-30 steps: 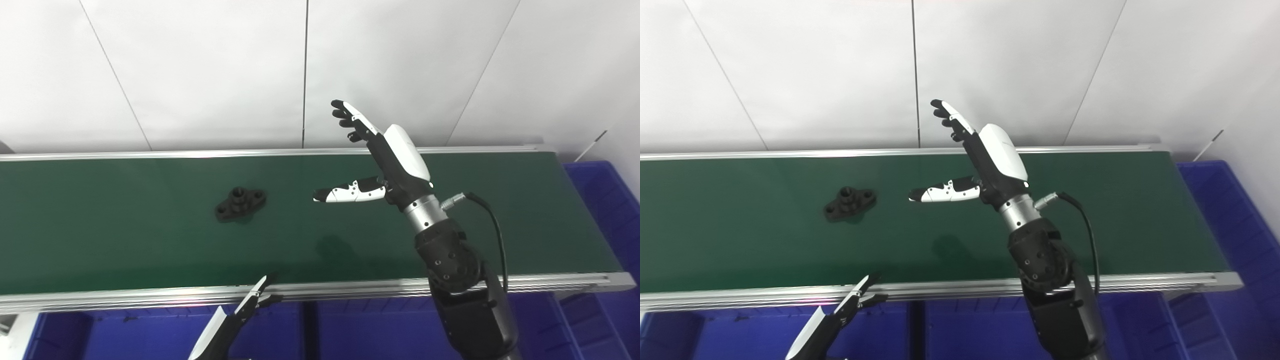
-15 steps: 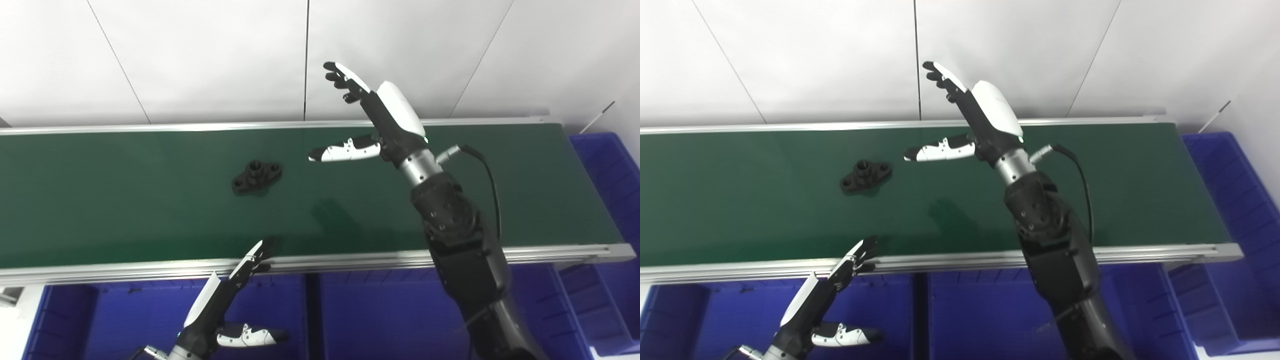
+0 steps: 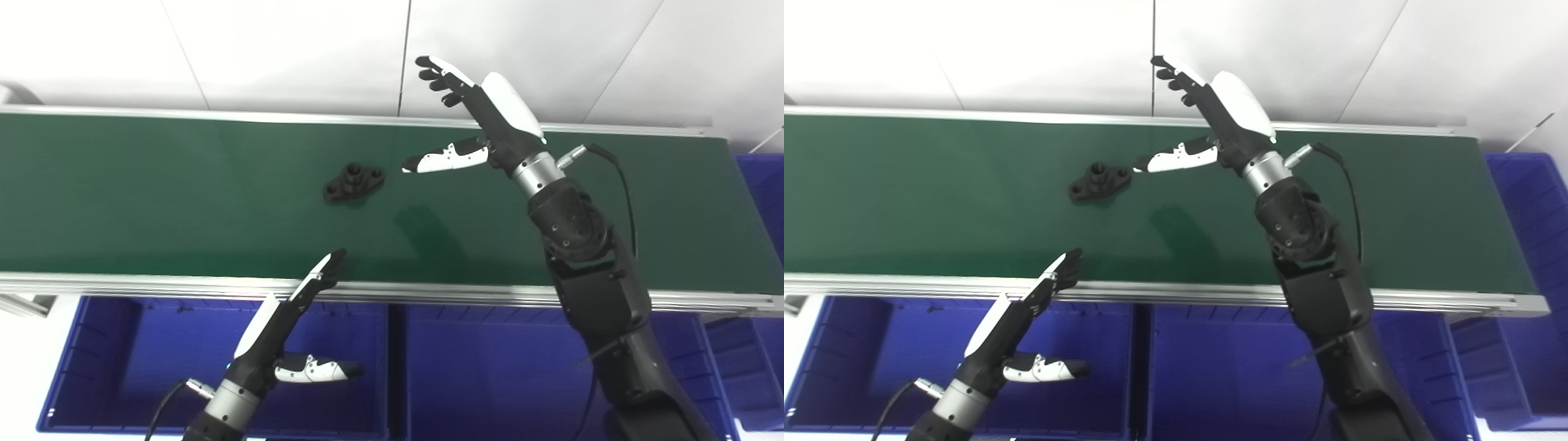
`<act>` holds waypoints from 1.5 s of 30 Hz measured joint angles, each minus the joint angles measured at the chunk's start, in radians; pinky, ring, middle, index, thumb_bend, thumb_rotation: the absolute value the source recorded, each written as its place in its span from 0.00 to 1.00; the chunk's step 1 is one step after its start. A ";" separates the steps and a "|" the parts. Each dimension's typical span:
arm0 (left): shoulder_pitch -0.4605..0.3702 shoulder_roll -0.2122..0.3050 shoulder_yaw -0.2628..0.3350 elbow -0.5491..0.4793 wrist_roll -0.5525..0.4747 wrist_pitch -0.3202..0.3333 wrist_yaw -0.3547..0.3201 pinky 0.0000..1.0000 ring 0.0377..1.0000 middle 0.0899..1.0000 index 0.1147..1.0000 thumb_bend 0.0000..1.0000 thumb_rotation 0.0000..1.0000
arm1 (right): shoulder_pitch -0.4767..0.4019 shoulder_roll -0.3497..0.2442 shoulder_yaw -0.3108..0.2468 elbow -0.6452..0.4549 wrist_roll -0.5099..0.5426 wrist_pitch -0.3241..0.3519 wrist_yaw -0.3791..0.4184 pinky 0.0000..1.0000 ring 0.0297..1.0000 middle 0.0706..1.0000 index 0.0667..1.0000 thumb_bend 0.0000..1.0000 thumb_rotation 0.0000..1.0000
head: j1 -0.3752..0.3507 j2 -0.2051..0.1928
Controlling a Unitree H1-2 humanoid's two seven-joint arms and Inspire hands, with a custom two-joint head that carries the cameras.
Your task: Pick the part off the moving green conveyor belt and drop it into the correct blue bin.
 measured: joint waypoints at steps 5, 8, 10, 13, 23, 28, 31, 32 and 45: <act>0.025 0.002 0.019 -0.010 0.023 0.009 -0.013 0.85 0.93 0.97 0.96 0.87 0.50 | -0.032 -0.014 0.036 0.068 0.009 -0.015 0.020 0.74 0.83 0.83 0.88 0.86 0.35 | 0.012 -0.002; 0.035 0.002 0.025 -0.007 0.022 0.008 -0.016 0.82 0.92 0.96 0.95 0.87 0.49 | -0.060 -0.029 0.068 0.119 0.007 -0.038 0.026 0.73 0.82 0.83 0.87 0.87 0.32 | 0.017 -0.005; 0.040 -0.001 0.029 0.000 0.022 0.008 -0.016 0.84 0.92 0.96 0.95 0.86 0.48 | -0.074 -0.038 0.082 0.143 -0.001 -0.057 0.028 0.71 0.81 0.83 0.86 0.88 0.30 | 0.022 -0.005; 0.051 -0.005 0.031 0.003 0.022 0.007 -0.016 0.86 0.93 0.97 0.96 0.86 0.48 | -0.099 -0.041 0.107 0.186 -0.015 -0.067 0.029 0.70 0.81 0.83 0.84 0.89 0.28 | 0.032 -0.009; 0.064 -0.012 0.032 0.001 0.034 0.008 -0.035 0.92 0.95 0.98 0.96 0.85 0.50 | -0.178 -0.036 0.188 0.350 -0.061 -0.142 0.022 0.70 0.77 0.78 0.79 0.89 0.21 | 0.026 -0.020; 0.064 -0.005 0.033 0.001 0.036 0.009 -0.059 0.93 0.96 0.98 0.96 0.86 0.50 | -0.216 -0.023 0.217 0.425 -0.090 -0.205 0.000 0.69 0.74 0.74 0.75 0.85 0.11 | 0.019 -0.021; 0.064 -0.005 0.035 0.001 0.036 0.009 -0.063 0.92 0.96 0.98 0.96 0.86 0.49 | -0.221 -0.020 0.232 0.439 -0.112 -0.219 -0.013 0.69 0.73 0.73 0.73 0.82 0.04 | 0.009 -0.021; 0.064 -0.006 0.035 0.001 0.036 0.009 -0.064 0.91 0.95 0.97 0.96 0.86 0.49 | -0.222 -0.020 0.238 0.442 -0.121 -0.222 -0.014 0.69 0.73 0.72 0.73 0.81 0.02 | 0.008 -0.020; 0.062 -0.032 0.038 -0.010 0.039 0.011 -0.064 0.88 0.94 0.97 0.95 0.84 0.47 | -0.243 -0.058 0.303 0.546 -0.254 -0.290 -0.056 0.63 0.66 0.66 0.66 0.73 0.00 | -0.006 0.000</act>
